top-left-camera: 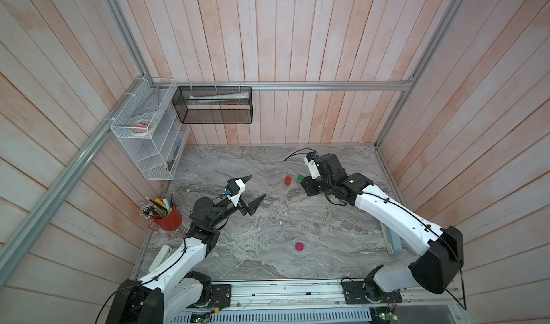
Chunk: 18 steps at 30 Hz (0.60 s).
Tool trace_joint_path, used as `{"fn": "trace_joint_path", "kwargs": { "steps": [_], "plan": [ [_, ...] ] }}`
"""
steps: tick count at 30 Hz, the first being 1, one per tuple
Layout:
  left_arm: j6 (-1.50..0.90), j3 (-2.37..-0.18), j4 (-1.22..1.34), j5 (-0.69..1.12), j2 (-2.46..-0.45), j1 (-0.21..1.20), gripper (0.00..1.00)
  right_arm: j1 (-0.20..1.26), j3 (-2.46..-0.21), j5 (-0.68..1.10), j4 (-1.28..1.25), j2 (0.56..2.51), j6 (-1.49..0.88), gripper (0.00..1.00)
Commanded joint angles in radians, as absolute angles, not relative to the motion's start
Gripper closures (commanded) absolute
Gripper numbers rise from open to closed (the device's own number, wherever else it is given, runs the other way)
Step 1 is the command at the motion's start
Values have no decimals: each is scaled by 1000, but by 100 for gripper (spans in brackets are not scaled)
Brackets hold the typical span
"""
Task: Close the paint jar lid
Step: Pick up the paint jar from the center of the board.
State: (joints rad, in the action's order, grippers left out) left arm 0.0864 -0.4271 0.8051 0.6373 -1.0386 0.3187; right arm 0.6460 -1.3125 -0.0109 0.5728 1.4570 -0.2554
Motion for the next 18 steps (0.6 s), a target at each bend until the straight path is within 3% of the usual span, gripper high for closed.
{"fn": "trace_joint_path", "kwargs": {
  "steps": [1,7,18],
  "plan": [
    [122,-446,817,724,-1035,314,22,640,-1377,31,617,1482,-191,68],
    [195,-442,747,703,-1035,314,23,640,-1440,84,618,1497,-170,68],
    [200,-382,915,766,-1079,335,29,669,-1488,198,596,1517,-149,68]
  ]
}}
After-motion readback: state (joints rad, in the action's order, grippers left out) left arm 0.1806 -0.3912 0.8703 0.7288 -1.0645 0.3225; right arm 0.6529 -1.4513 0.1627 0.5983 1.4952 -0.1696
